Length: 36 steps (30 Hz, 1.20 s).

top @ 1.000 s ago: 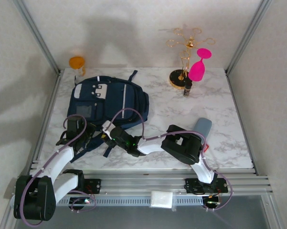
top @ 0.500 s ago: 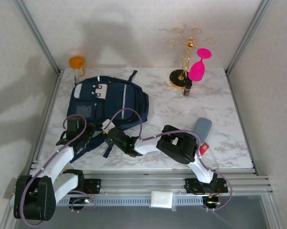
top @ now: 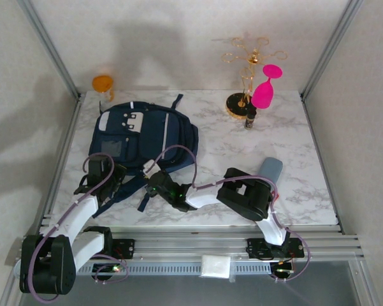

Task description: Pack the student bag

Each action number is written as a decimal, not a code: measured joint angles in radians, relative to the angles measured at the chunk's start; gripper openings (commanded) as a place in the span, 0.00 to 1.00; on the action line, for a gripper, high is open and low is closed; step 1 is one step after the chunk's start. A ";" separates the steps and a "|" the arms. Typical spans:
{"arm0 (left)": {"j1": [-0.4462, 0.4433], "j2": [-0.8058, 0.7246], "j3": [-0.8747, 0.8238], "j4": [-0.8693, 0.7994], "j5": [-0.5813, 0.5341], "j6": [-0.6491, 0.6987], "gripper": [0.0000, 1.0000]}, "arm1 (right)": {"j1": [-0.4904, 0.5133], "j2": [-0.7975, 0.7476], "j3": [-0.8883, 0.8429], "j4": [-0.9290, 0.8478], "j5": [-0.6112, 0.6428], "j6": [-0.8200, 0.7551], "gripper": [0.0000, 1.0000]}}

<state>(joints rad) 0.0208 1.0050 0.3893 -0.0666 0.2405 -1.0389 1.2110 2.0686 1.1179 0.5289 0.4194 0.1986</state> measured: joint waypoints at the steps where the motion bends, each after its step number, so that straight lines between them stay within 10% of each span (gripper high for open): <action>1: 0.013 0.000 0.004 -0.006 0.002 0.003 0.00 | -0.002 -0.015 -0.013 -0.010 0.000 0.013 0.00; 10: 0.146 0.050 0.076 -0.089 0.044 0.095 0.02 | -0.018 -0.143 -0.125 -0.107 -0.033 0.105 0.00; 15: 0.137 -0.007 0.092 -0.144 0.030 0.127 0.56 | -0.015 -0.144 -0.085 -0.191 -0.099 0.126 0.00; 18: 0.072 -0.152 0.073 -0.166 0.011 0.080 0.69 | -0.015 -0.144 -0.071 -0.220 -0.140 0.161 0.00; 29: -0.334 -0.245 -0.166 -0.035 -0.063 -0.353 0.70 | -0.016 -0.144 -0.032 -0.320 -0.188 0.285 0.00; 36: -0.365 -0.001 -0.158 0.156 -0.144 -0.470 0.40 | -0.016 -0.144 -0.032 -0.331 -0.185 0.307 0.00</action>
<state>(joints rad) -0.3443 1.0042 0.2314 0.0895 0.0967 -1.5085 1.1954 1.9244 1.0859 0.1978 0.2348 0.5056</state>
